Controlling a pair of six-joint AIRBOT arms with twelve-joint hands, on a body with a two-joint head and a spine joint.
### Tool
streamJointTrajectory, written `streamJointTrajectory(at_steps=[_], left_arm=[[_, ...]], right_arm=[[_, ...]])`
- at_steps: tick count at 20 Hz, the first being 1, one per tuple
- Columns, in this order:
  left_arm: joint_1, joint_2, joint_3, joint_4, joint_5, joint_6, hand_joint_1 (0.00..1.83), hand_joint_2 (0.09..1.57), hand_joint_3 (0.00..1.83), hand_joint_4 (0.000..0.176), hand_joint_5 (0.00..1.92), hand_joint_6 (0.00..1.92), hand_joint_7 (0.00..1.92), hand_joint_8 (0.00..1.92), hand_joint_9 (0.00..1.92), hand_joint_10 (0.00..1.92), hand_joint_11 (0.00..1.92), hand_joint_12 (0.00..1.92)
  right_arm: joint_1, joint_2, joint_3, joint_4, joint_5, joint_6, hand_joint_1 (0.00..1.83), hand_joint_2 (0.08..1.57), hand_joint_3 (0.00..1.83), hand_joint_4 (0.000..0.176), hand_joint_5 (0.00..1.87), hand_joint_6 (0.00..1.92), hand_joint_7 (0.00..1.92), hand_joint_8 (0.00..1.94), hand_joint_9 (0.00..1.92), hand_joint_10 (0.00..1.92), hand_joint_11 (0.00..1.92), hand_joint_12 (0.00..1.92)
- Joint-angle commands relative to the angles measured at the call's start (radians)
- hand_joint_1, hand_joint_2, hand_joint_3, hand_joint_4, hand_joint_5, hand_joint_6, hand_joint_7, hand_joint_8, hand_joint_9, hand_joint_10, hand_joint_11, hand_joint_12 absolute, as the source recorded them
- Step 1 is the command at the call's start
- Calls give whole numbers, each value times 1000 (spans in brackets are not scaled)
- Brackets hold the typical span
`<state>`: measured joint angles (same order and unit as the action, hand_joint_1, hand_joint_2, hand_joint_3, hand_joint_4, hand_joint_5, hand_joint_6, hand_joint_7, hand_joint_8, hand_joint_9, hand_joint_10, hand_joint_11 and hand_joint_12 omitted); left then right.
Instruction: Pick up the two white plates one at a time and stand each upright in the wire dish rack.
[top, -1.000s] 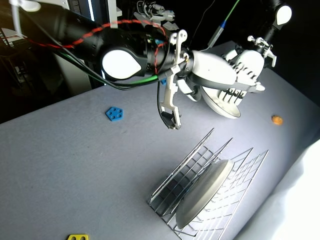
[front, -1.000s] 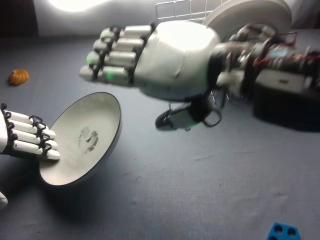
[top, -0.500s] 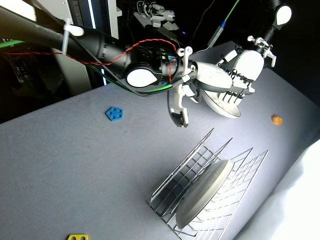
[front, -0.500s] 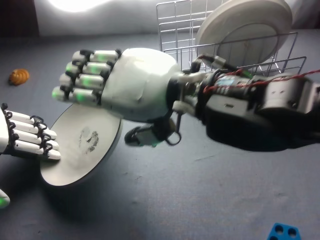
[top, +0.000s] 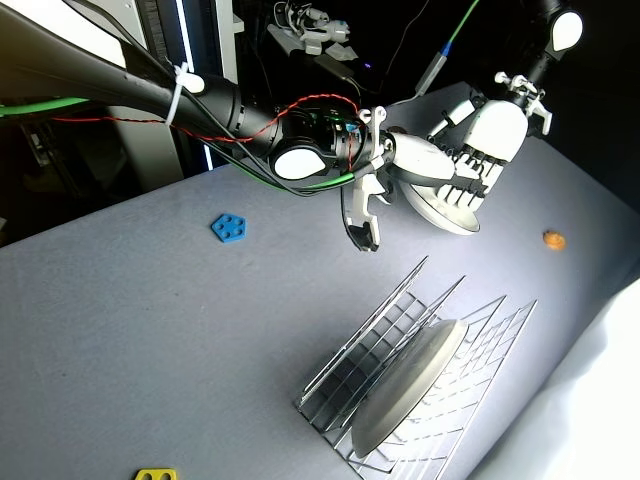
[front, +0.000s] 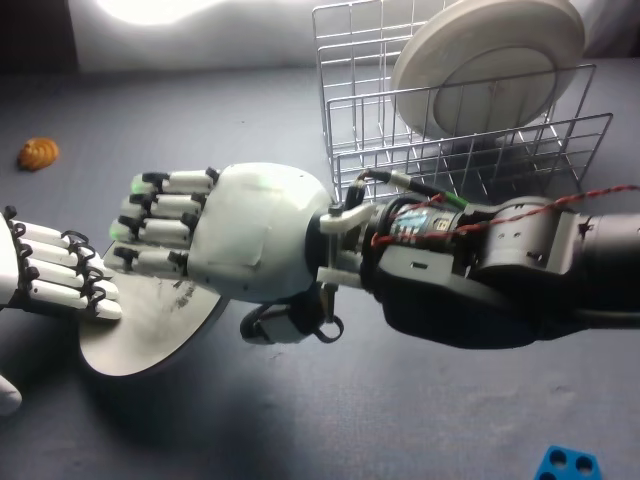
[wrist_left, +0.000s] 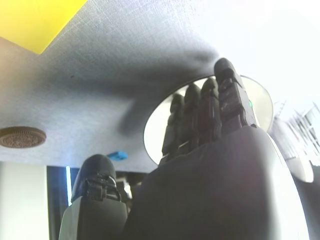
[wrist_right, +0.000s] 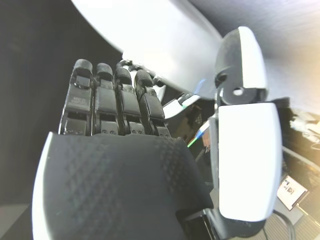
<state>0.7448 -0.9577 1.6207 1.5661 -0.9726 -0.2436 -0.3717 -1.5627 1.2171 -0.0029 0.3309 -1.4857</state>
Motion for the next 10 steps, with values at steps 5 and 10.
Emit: streamJointTrajectory(at_steps=[5, 10], left_arm=[[7, -16, -1, 17, -38, -3, 0, 1155, 0, 0, 88, 0, 80, 4, 53, 0, 0, 17], [7, -21, 3, 17, -38, -3, 0, 1152, 0, 0, 109, 11, 103, 13, 81, 11, 17, 11]], right_arm=[[-7, -44, 61, -6, 123, -10, 1105, 985, 0, 0, 430, 9, 354, 8, 335, 22, 54, 816], [-13, -77, 107, -6, 141, -10, 1150, 1074, 8, 0, 609, 9, 605, 8, 575, 20, 153, 983]])
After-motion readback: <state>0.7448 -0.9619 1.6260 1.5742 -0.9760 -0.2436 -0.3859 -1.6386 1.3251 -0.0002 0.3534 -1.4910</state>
